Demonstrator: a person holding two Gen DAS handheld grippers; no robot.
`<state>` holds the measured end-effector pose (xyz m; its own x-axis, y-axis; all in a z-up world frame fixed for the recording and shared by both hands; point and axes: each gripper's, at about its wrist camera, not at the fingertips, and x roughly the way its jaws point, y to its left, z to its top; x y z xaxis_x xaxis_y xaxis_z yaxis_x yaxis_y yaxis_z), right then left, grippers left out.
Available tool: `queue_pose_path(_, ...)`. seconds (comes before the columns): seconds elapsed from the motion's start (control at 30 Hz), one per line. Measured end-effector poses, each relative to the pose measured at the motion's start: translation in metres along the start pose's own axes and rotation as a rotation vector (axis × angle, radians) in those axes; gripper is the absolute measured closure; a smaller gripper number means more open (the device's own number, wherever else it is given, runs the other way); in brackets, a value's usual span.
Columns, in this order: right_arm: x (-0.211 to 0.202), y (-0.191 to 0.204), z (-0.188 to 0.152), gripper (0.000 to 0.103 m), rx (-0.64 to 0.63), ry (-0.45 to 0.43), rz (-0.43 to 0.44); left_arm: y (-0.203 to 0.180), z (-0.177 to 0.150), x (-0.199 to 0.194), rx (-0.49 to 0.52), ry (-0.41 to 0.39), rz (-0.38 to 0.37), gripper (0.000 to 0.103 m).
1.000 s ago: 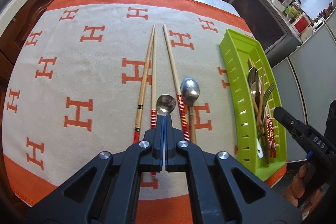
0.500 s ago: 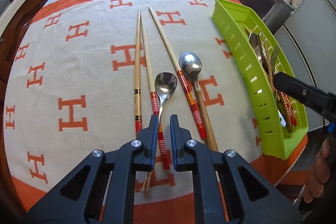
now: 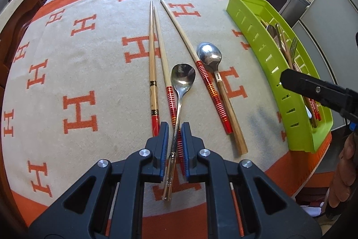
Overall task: Organize utensils
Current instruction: 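Lift the metal spoon with left gripper while right grasps a wooden-handled spoon, then carry both spoons into the green tray and open both grippers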
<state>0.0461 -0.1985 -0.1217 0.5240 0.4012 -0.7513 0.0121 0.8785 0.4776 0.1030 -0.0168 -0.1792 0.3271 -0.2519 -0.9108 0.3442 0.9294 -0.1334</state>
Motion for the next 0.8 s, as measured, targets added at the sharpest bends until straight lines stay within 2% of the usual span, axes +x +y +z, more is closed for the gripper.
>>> queue_pose_path(0.17,0.007,0.008,-0.001,0.091,-0.009,0.021,0.005,-0.002,-0.004,-0.005,0.006,-0.022,0.039,0.099)
queue_pose_path(0.3,0.019,0.013,0.001,0.091,0.004,0.054,0.010,0.001,-0.005,-0.014,0.001,-0.049,0.027,0.099)
queue_pose_path(0.4,0.032,0.016,0.003,0.081,0.024,0.085,0.006,0.004,-0.004,-0.022,-0.013,-0.072,0.009,0.100)
queue_pose_path(0.57,0.052,0.018,0.009,0.079,0.048,0.084,-0.043,0.011,-0.003,-0.036,-0.042,-0.108,-0.028,0.101)
queue_pose_path(0.7,0.066,0.019,0.018,0.079,0.056,0.059,-0.118,0.017,-0.002,-0.041,-0.060,-0.119,-0.057,0.103)
queue_pose_path(0.8,0.076,0.017,0.023,0.079,0.063,0.067,-0.122,0.020,-0.003,-0.040,-0.067,-0.121,-0.070,0.103)
